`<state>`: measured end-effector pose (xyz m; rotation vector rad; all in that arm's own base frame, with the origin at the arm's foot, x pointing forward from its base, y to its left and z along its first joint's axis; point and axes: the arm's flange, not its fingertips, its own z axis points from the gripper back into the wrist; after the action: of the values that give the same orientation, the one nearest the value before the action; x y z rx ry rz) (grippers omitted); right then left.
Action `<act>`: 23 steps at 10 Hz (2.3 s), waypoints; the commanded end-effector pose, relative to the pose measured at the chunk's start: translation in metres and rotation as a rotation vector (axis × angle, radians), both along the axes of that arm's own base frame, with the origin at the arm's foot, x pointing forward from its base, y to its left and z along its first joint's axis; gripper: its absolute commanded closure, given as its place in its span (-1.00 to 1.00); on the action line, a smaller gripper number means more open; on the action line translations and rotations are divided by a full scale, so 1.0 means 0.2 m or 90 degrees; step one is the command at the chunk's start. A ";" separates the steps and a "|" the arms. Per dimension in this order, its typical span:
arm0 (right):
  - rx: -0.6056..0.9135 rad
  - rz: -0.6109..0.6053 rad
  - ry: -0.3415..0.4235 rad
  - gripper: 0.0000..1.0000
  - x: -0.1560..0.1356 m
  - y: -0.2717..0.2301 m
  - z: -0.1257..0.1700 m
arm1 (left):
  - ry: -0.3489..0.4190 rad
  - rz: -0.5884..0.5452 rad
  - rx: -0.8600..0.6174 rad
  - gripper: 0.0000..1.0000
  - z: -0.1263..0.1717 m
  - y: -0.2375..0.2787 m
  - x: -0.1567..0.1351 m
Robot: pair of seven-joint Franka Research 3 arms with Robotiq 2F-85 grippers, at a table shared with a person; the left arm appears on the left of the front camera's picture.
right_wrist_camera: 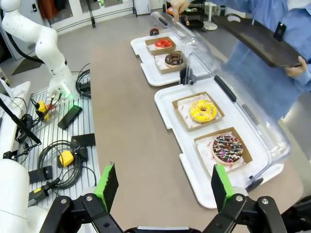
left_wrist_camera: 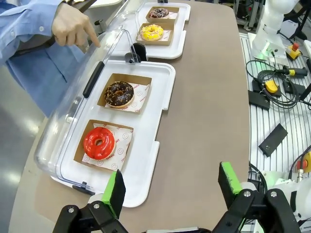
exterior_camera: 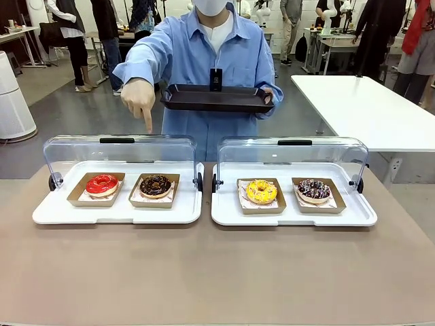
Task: Provide the desired donut to the person.
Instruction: Pick up and lift the Paper togo box containing the Donut pointed at by the person.
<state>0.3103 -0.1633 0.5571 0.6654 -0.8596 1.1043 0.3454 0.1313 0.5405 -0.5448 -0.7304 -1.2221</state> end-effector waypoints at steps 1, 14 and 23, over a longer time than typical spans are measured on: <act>0.007 0.004 -0.002 -1.00 0.00 0.00 0.00 | 0.001 0.000 -0.001 -1.00 0.00 0.00 0.00; 0.007 0.004 -0.002 -1.00 0.00 0.00 0.00 | -0.032 -0.113 0.099 -1.00 0.07 -0.20 -0.04; 0.007 0.004 -0.002 -1.00 0.00 0.00 0.00 | 0.006 -0.288 0.534 -1.00 -0.54 -1.39 0.09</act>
<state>0.3100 -0.1632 0.5571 0.6633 -0.8548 1.1026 0.3556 -0.1448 0.4385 -0.0401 -0.0445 -1.8254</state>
